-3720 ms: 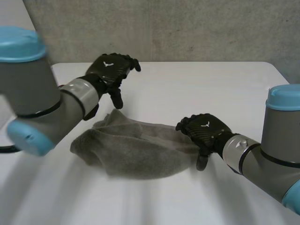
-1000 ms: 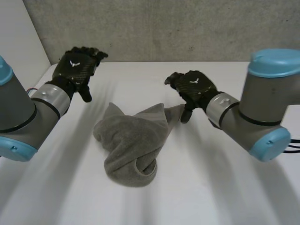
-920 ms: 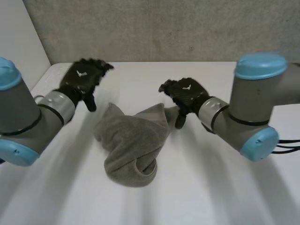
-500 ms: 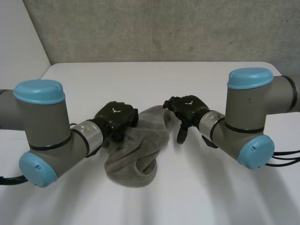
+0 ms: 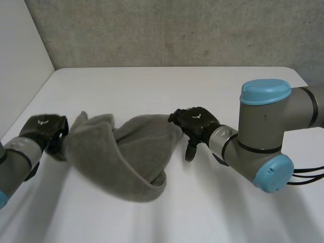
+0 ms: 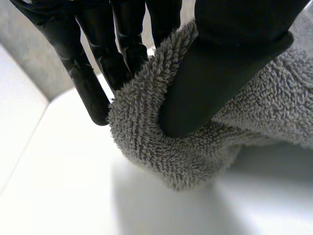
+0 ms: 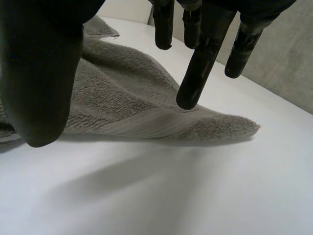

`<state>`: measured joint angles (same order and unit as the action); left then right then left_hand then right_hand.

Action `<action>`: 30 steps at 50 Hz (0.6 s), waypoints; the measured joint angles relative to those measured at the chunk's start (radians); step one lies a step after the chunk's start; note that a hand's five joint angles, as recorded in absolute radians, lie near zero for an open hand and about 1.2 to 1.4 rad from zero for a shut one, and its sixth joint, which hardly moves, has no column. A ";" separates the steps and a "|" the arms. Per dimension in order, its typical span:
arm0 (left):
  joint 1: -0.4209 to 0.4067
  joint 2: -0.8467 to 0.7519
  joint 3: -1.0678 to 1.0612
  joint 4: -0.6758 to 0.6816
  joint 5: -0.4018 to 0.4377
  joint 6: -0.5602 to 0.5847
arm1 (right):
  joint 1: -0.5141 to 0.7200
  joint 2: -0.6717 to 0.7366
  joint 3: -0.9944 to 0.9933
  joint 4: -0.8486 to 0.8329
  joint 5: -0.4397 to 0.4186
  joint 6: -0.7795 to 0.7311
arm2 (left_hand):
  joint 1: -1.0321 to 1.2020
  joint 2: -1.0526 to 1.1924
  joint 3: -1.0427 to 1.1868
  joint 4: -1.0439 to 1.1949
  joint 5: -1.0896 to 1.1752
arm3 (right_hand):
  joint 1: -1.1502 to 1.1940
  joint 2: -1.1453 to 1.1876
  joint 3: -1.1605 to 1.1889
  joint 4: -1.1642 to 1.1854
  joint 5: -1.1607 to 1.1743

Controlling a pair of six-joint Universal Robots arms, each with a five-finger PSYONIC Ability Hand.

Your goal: Fold the towel.

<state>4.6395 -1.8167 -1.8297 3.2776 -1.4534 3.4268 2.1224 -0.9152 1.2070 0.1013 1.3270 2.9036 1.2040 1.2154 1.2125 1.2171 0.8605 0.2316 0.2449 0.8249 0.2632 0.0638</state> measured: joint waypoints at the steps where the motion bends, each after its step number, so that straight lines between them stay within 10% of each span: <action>1: 0.012 0.000 -0.017 0.002 0.001 0.000 | 0.005 0.001 0.000 0.001 -0.001 -0.002 | 0.000 0.000 0.000 0.000 0.000 | 0.000 0.000 0.000 0.000 0.000; 12: 0.018 0.076 -0.059 -0.004 0.019 -0.002 | 0.038 0.001 0.011 0.012 -0.002 -0.015 | -0.829 -0.844 -0.841 -0.840 -0.784 | 0.068 0.046 0.000 0.026 0.068; 30: -0.061 0.157 0.050 -0.003 0.319 0.017 | 0.115 -0.020 0.132 0.054 0.000 0.062 | -0.726 -0.738 -0.736 -0.740 -0.730 | 0.137 0.117 0.000 0.106 0.153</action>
<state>4.5790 -1.6602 -1.7800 3.2744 -1.1347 3.4434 2.2378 -0.9350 1.3394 0.1549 1.3274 2.9657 0.4776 0.4770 0.4770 0.4771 0.1306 0.3690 0.3615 0.8249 0.3695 0.2168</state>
